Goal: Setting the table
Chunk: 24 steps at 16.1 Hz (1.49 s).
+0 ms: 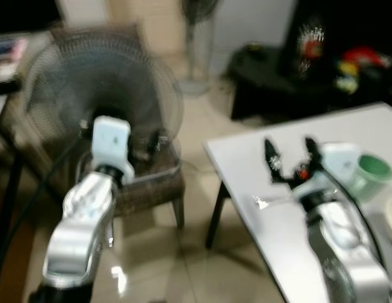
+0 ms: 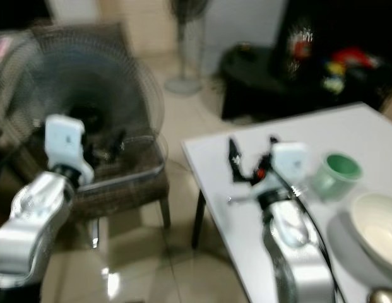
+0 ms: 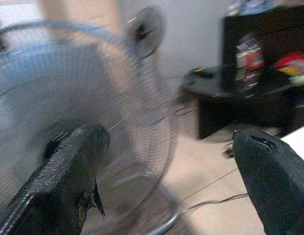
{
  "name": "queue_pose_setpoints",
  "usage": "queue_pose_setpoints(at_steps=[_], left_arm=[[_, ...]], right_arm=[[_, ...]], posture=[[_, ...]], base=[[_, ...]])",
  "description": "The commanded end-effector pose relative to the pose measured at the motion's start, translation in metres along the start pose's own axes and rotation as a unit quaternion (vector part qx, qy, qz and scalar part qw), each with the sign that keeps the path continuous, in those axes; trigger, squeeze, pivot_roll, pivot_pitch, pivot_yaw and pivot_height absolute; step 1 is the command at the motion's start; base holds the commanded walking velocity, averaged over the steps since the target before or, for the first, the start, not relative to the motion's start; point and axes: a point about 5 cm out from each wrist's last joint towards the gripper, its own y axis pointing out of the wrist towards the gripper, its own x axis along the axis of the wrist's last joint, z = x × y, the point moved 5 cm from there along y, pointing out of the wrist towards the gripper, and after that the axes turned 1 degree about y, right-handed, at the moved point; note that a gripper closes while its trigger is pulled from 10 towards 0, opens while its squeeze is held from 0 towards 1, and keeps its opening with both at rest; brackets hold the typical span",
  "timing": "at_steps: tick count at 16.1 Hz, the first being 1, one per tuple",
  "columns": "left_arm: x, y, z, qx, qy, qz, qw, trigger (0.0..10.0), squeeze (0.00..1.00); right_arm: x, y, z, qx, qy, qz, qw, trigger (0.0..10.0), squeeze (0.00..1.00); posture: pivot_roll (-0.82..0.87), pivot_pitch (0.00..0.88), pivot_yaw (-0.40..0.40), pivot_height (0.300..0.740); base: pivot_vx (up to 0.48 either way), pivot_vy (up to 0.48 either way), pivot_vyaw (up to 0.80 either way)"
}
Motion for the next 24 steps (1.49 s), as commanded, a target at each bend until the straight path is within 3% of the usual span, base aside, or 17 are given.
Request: queue_pose_setpoints(at_steps=[1, 5, 9, 16, 24], left_arm=[[0.001, 0.000, -0.002, 0.001, 0.000, 0.000, 1.000, 10.0, 0.00], [0.005, -0.003, 0.000, 0.012, 0.008, -0.017, 1.000, 10.0, 0.00], [0.009, -0.003, 0.000, 0.010, -0.002, -0.027, 1.000, 10.0, 0.00], [0.011, -0.003, -0.003, 0.002, -0.013, -0.032, 0.999, 10.0, 0.00], [-0.001, -0.009, -0.005, -0.012, -0.014, -0.014, 1.000, 10.0, 0.00]], right_arm=[[0.003, 0.000, -0.007, -0.011, -0.004, -0.002, 1.000, 10.0, 1.00], [-0.008, 0.001, 0.006, 0.026, 0.006, 0.024, 0.999, 10.0, 1.00], [-0.013, 0.000, 0.008, 0.038, 0.007, 0.036, 0.999, 10.0, 1.00], [-0.022, 0.000, 0.014, 0.074, -0.011, 0.057, 0.996, 10.0, 1.00], [-0.031, -0.004, 0.010, 0.074, -0.024, 0.063, 0.995, 10.0, 1.00]], posture=[[-0.03, 0.003, -0.009, 0.740], [-0.02, 0.005, -0.029, 0.740], [-0.02, 0.003, -0.030, 0.740], [-0.02, 0.000, -0.034, 0.740], [-0.01, 0.000, -0.043, 0.740]], base=[[0.000, 0.000, 0.80], [0.000, 0.000, 0.80], [0.000, 0.000, 0.80], [0.318, 0.000, 0.80], [0.336, 0.000, 0.00]])
